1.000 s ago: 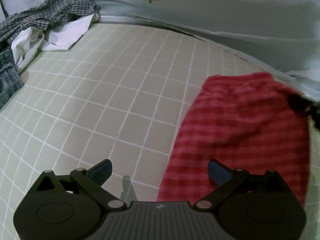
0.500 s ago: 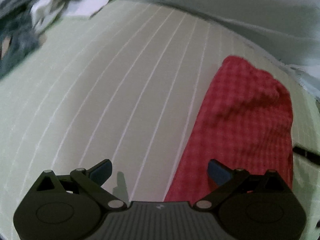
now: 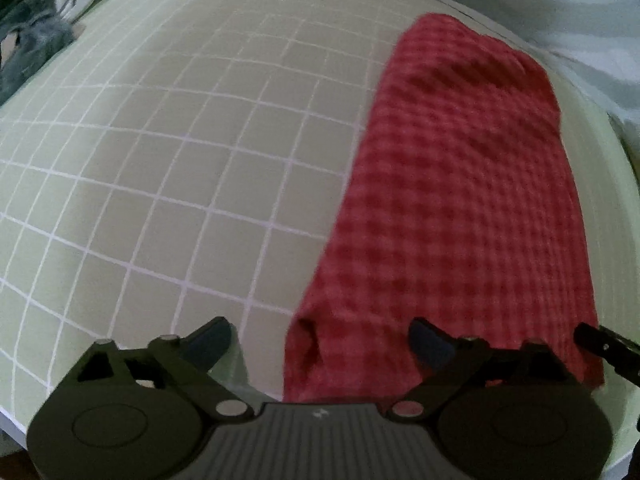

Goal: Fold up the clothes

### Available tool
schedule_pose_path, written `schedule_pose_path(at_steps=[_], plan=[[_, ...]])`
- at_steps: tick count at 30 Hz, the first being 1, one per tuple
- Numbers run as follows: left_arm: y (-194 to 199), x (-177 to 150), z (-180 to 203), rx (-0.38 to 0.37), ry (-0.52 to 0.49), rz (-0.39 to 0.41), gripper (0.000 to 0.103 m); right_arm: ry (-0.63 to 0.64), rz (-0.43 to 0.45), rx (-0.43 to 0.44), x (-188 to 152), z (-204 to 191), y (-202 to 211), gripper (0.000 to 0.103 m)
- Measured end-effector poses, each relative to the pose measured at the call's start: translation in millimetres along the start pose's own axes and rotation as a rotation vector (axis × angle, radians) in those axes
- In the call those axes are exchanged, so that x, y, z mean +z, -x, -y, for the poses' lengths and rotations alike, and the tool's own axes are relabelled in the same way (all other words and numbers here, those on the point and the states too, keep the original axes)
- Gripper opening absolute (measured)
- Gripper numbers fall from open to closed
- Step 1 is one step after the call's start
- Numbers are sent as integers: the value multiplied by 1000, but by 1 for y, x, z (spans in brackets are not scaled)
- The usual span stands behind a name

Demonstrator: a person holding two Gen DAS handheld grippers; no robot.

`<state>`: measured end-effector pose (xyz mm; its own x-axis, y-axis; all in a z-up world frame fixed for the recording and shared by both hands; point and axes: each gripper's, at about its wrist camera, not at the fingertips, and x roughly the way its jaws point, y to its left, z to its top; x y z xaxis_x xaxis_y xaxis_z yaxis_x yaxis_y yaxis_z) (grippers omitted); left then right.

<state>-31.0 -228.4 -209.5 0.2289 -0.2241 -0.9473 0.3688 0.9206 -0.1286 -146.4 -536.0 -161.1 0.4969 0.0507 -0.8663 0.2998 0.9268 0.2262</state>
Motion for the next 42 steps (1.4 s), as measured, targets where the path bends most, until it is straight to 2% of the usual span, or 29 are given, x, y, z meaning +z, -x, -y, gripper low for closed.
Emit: schedule_pose_path(at_steps=[4, 5, 6, 7, 8, 9, 10, 14, 17, 25, 29, 33, 35, 36, 37, 38, 39, 41, 42], plan=[[5, -17, 13, 36, -98, 4, 74, 46, 2, 12, -16, -14, 5, 37], [6, -20, 16, 48, -118, 7, 67, 63, 2, 10, -20, -17, 7, 31], [7, -23, 18, 56, -137, 10, 64, 79, 3, 8, -24, -20, 8, 15], [9, -26, 20, 52, -151, 12, 54, 83, 0, 13, -28, -20, 10, 7], [11, -29, 21, 48, -165, 15, 39, 70, -4, 27, -30, -19, 10, 4], [12, -31, 22, 40, -177, 14, 30, 46, -9, 42, -31, -17, 11, 4], [13, -32, 21, 15, -179, 0, 15, 22, -11, 50, -31, -13, 13, 4], [18, -29, 15, -51, -145, -34, 10, -40, 30, 53, -30, -1, 28, 3], [26, -18, 17, -67, -133, -14, 9, -65, 64, 55, -23, 5, 38, 3], [66, 47, 26, -145, -90, 127, 8, 46, 242, 44, 36, -14, 63, 3], [66, 89, 27, -177, -53, 164, 8, 63, 298, 52, 80, -15, 55, 3], [56, 141, 34, -195, -5, 193, 8, 28, 318, 52, 128, -15, 34, 3], [48, 167, 36, -189, 42, 216, 13, -12, 318, 44, 151, -13, 18, 4], [43, 178, 35, -179, 75, 230, 16, -42, 318, 37, 162, -12, 7, 7], [35, 189, 34, -162, 114, 239, 28, -72, 318, 31, 173, -10, -4, 12], [28, 199, 33, -145, 150, 246, 40, -96, 317, 20, 182, -7, -12, 26], [24, 205, 32, -125, 173, 251, 44, -117, 315, 6, 189, -4, -20, 45], [22, 208, 25, -114, 217, 284, 57, -131, 338, -23, 194, -2, -25, 57], [24, 205, 20, -121, 235, 306, 61, -129, 348, -31, 192, -1, -25, 58]])
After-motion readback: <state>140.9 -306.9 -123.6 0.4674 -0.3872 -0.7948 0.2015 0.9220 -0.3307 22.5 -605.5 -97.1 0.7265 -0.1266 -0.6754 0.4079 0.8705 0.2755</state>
